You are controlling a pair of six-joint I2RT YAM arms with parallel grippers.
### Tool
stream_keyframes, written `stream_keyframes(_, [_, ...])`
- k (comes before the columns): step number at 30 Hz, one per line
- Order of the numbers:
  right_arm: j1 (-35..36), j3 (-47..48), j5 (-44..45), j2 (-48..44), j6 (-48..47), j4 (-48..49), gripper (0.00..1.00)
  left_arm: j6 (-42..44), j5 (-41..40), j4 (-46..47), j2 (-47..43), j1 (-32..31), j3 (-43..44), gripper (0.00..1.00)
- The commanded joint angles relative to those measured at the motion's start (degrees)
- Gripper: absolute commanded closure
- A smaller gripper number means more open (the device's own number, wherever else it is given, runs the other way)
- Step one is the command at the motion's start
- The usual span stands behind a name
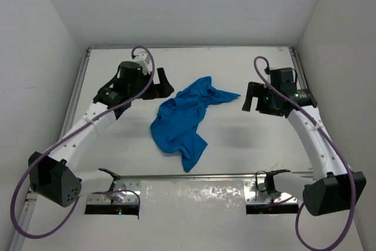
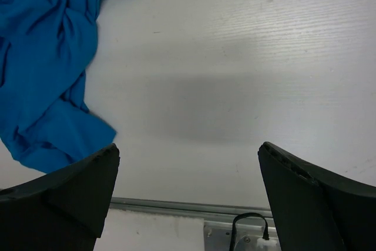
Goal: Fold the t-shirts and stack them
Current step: Flatten out the tshirt
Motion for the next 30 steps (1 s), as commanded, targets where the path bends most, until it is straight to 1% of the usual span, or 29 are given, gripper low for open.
stream_keyframes(1, [0.34, -0.11, 1.18, -1.94, 0.99, 1.92, 0.01, -0.57, 0.27, 1.88, -2.38, -0.44, 0.89, 0.0])
stream_keyframes(4, [0.34, -0.55, 1.54, -2.29, 0.91, 2.45, 0.01, -0.4, 0.45, 0.56, -2.73, -0.44, -0.25, 0.04])
stream_keyframes(5, [0.34, -0.82, 1.54, -1.95, 0.82, 2.71, 0.01, -0.48, 0.54, 1.08, -3.87, -0.53, -2.25, 0.06])
stream_keyframes(7, [0.34, -1.43, 1.54, -1.42, 0.91, 2.8, 0.01, -1.27, -0.07, 1.0, -5.02, -0.44, -4.37, 0.08])
stream_keyframes(10, [0.34, -2.49, 1.19, 0.25, 1.09, 2.89, 0.01, -2.59, -1.13, -1.54, -6.42, -0.44, -7.71, 0.13])
stream_keyframes(14, [0.34, -5.12, -2.85, -0.7, 1.44, 7.71, 0.04, -4.34, -0.69, -2.51, -9.67, -0.44, -13.25, 0.23])
stream_keyframes(15, [0.34, -5.65, -4.33, -1.06, 1.61, 9.98, 0.04, -4.61, -0.95, -3.38, -11.16, -0.44, -15.26, 0.24])
stream_keyframes(17, [0.34, -6.71, -6.01, -1.41, 1.96, 11.58, 0.06, -6.19, -2.01, -5.14, -13.01, -0.44, -17.64, 0.26])
stream_keyframes(20, [0.51, -9.25, -9.44, -0.45, 2.23, 13.61, 0.1, -7.6, -5.17, -6.38, -13.9, -0.44, -20.37, 0.27])
stream_keyframes(21, [0.77, -10.22, -9.97, -0.01, 2.4, 14.13, 0.1, -7.86, -6.48, -6.21, -13.55, -0.44, -21.16, 0.27])
stream_keyframes(23, [1.48, -12.42, -10.41, 0.69, 2.58, 14.05, 0.12, -8.3, -6.41, -5.51, -11.72, -0.44, -22.48, 0.28])
stream_keyframes(27, [2.1, -16.02, -9.97, -0.88, 2.14, 15.72, 0.12, -8.92, -6.49, -3.23, -7.93, -0.44, -24.06, 0.29])
stream_keyframes(30, [2.1, -15.68, -8.74, -1.15, 0.39, 14.23, 0.12, -9.44, -7.28, -1.73, -6.52, -0.44, -24.95, 0.31])
